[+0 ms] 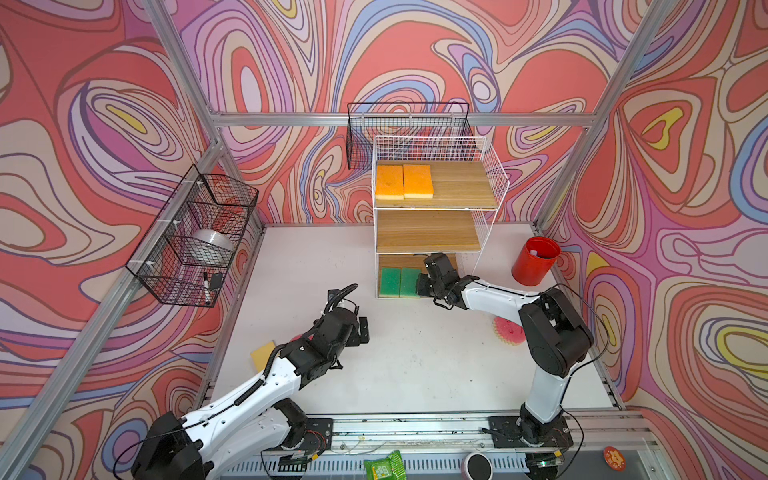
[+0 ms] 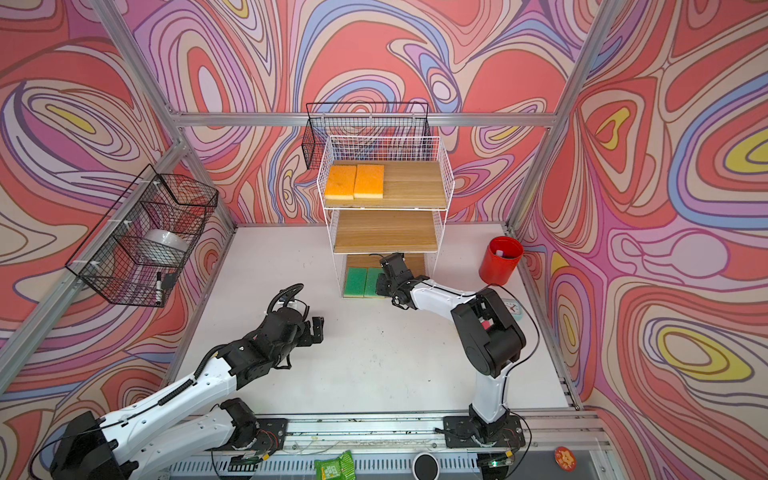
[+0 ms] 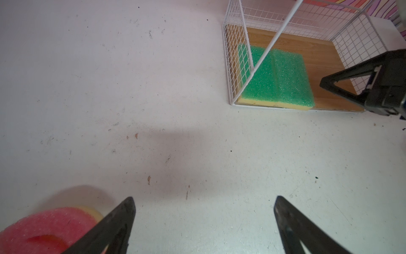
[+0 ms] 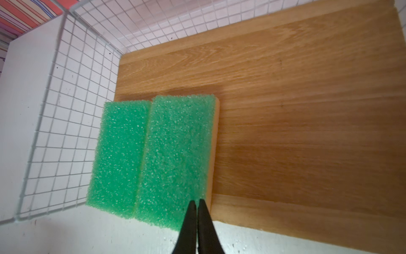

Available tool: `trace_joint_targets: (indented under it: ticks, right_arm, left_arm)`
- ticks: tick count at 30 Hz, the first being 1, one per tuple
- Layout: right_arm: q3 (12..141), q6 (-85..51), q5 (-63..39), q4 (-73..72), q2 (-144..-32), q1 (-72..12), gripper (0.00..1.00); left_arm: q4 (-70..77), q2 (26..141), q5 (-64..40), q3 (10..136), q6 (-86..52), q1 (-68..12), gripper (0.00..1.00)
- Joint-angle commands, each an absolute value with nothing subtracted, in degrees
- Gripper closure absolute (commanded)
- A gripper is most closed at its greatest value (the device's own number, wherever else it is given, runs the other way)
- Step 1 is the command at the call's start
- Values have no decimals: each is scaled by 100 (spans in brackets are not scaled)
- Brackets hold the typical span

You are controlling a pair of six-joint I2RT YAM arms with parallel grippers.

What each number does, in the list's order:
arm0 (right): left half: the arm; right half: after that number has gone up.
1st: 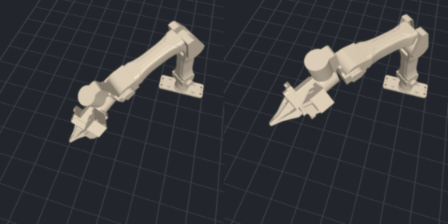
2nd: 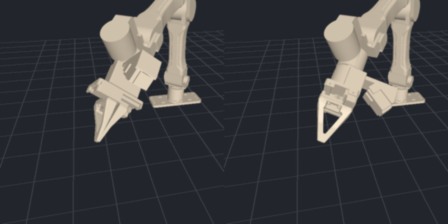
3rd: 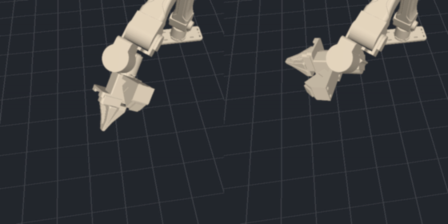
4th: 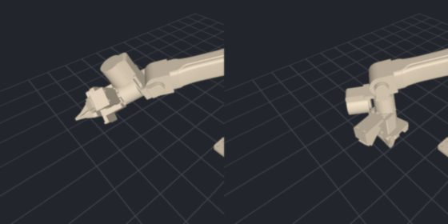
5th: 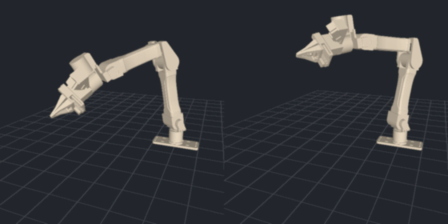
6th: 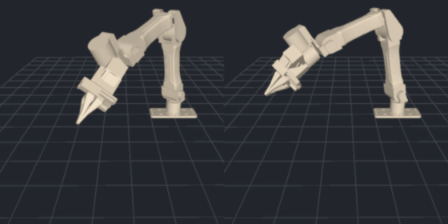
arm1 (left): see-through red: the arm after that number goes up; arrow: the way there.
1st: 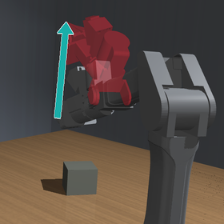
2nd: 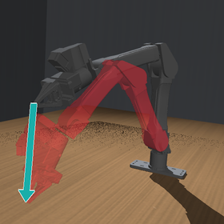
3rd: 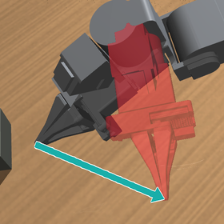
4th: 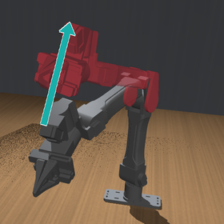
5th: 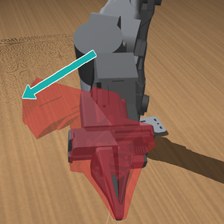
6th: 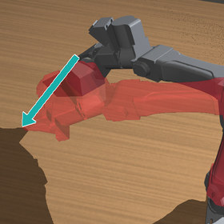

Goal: Arrange cleaning sponges on a shelf
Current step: Move the cleaning sponge to the shelf.

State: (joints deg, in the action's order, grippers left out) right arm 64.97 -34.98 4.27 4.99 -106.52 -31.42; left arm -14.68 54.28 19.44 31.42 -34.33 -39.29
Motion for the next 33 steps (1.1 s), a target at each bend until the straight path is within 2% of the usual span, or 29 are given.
trace_joint_targets:
  ticks: [1,9,33]
  right_arm:
    - [6241,-3761,552,-118,-10707,-3086,100]
    - [6144,-3913,641,-268,-10873,-2995,100]
    - [6705,-4025,-30,-406,-11610,-2909,100]
  left_arm:
    - [-1399,5410,1924,3138,-3483,-3885,0]
    - [-1389,5476,1879,3164,-3474,-3857,0]
    - [-1421,5388,1888,3129,-3508,-3832,0]
